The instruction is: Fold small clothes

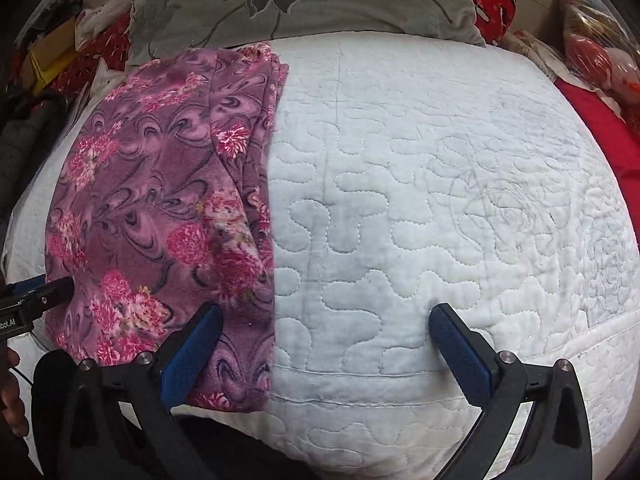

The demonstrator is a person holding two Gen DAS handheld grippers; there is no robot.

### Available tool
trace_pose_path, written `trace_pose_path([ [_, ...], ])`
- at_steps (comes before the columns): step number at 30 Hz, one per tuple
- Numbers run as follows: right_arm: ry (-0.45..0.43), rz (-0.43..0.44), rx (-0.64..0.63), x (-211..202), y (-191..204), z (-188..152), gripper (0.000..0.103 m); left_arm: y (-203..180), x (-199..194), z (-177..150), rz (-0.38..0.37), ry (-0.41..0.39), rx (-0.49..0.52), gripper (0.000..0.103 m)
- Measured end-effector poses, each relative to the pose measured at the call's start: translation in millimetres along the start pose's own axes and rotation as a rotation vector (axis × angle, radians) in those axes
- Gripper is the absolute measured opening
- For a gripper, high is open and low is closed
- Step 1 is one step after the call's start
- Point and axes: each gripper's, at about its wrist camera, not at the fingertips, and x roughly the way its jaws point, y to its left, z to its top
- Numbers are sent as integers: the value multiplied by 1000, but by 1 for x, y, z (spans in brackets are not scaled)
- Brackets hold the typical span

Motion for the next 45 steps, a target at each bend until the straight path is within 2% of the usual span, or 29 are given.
trace_pose_path([
  [7,-10,31,17,-1,-6,-7,103,5,-1,2,-9,4,1,93],
  [10,30,7,-11,0,-2,1,102,11,-6,3,-18,-2,12,93],
  [12,55,-44,-4,-5,0,7,103,17,-15,-1,8,-29,16,93],
  [15,-17,-134,-52,-28,6,5,103,27,-30,-8,41,-68,19,93],
  [19,-70,-149,-122,-56,19,-4,103,38,-49,-22,81,-114,-5,93],
  [23,-75,-192,-137,-72,38,-14,103,34,-61,-38,122,-162,8,93],
  [25,-74,-190,-139,-78,42,-16,103,26,-66,-44,159,-189,43,93],
  [28,-131,-135,-136,-93,49,-25,103,12,-70,-51,203,-218,104,93],
  [37,-247,-165,-190,-119,59,-42,103,-9,-77,-65,197,-245,146,93],
  [45,-262,-142,-189,-123,54,-41,103,-17,-80,-69,192,-252,149,93],
])
